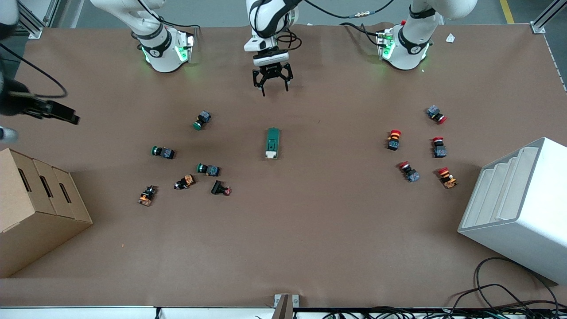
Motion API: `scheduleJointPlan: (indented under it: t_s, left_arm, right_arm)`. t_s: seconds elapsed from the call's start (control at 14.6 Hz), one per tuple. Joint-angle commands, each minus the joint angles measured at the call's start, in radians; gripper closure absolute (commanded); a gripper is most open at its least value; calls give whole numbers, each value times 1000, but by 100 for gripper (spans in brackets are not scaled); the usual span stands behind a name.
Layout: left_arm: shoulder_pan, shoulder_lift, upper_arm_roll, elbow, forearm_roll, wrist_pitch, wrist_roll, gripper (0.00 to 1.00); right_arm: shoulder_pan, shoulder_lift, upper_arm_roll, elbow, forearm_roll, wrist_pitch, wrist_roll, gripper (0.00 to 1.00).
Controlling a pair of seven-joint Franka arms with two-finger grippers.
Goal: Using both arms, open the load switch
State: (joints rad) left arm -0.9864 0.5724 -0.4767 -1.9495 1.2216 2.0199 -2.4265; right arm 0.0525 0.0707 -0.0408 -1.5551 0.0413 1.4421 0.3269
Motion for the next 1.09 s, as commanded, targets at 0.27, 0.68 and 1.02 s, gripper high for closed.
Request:
scheduleJointPlan:
  t_s: [0.27,0.68,1.02]
  left_arm:
    - [17,93,13,-20,367,13,-45,1]
    - [46,130,62,-12,521,0,-81,2]
    - [45,219,122,46,656,-1,-164,2]
  right_arm:
    - [222,147,1,-2,26,61,605,0]
    - [404,346,1,4,95,269,1045,0]
    - [558,539,2,21,103,496,1363,0]
